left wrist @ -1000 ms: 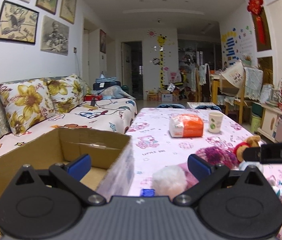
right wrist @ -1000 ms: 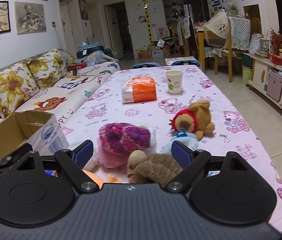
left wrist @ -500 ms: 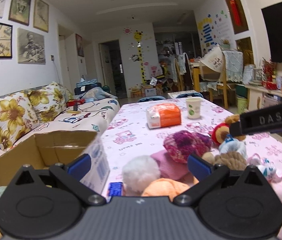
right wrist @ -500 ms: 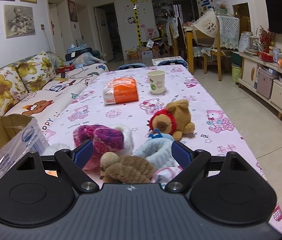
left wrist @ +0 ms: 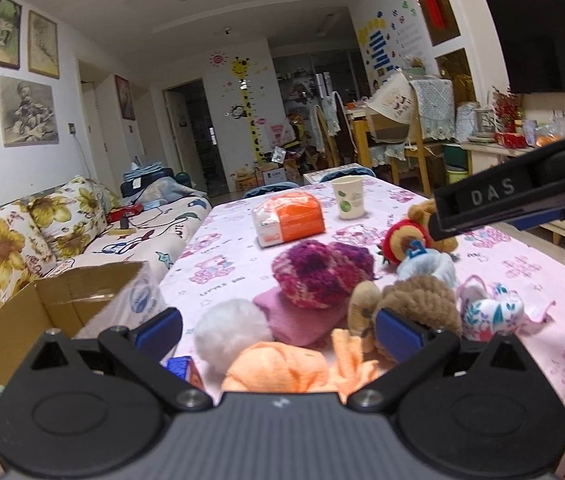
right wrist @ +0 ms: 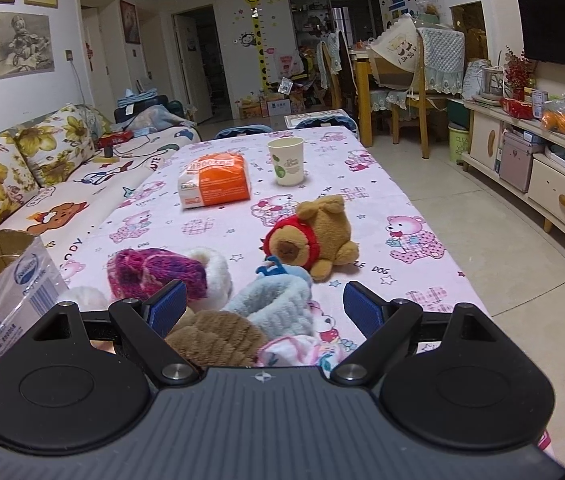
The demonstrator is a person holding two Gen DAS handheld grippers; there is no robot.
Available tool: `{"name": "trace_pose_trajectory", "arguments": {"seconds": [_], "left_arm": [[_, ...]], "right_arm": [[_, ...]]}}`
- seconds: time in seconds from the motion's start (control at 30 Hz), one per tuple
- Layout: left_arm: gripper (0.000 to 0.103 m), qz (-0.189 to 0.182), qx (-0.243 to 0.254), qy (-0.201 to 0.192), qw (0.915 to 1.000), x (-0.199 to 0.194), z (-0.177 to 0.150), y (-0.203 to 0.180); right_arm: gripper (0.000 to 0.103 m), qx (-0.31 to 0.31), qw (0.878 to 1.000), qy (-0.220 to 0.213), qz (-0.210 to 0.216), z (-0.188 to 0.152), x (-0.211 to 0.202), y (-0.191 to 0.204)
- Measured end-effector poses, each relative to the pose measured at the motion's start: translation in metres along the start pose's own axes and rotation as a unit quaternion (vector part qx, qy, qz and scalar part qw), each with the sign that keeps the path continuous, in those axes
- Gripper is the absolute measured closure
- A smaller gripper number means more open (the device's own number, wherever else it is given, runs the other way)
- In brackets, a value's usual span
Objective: Organize soft objects
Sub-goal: 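Move the left tool to the floral cloth bundle while the right tool approaches the teddy bear, then grasp the white floral cloth bundle with the left tool while the right tool grasps the brown teddy bear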
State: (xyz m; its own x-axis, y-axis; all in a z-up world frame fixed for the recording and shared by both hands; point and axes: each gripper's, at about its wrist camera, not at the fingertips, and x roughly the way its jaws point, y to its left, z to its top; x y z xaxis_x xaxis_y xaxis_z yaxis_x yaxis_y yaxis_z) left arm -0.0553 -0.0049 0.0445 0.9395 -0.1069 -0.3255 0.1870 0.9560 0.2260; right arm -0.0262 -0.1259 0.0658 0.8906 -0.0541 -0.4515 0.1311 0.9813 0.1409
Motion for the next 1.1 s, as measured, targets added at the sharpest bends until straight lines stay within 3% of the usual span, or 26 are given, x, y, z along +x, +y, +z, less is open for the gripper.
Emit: {"name": "trace_pose_trajectory", "arguments": {"seconds": [0.73, 1.1], "left_arm": [[0.001, -0.053, 0.055, 0.010, 0.9970, -0.004, -0.006, -0.051], [0.001, -0.101, 0.087, 0.014, 0.9910, -0.008, -0.010, -0.085]], "right_arm": [[0.000, -0.001, 1.000, 0.008, -0.026, -0.001, 0.013, -0.023], [0.000, 0.075, 0.996, 0.038, 0.001, 0.012, 0.045, -0.097]]}}
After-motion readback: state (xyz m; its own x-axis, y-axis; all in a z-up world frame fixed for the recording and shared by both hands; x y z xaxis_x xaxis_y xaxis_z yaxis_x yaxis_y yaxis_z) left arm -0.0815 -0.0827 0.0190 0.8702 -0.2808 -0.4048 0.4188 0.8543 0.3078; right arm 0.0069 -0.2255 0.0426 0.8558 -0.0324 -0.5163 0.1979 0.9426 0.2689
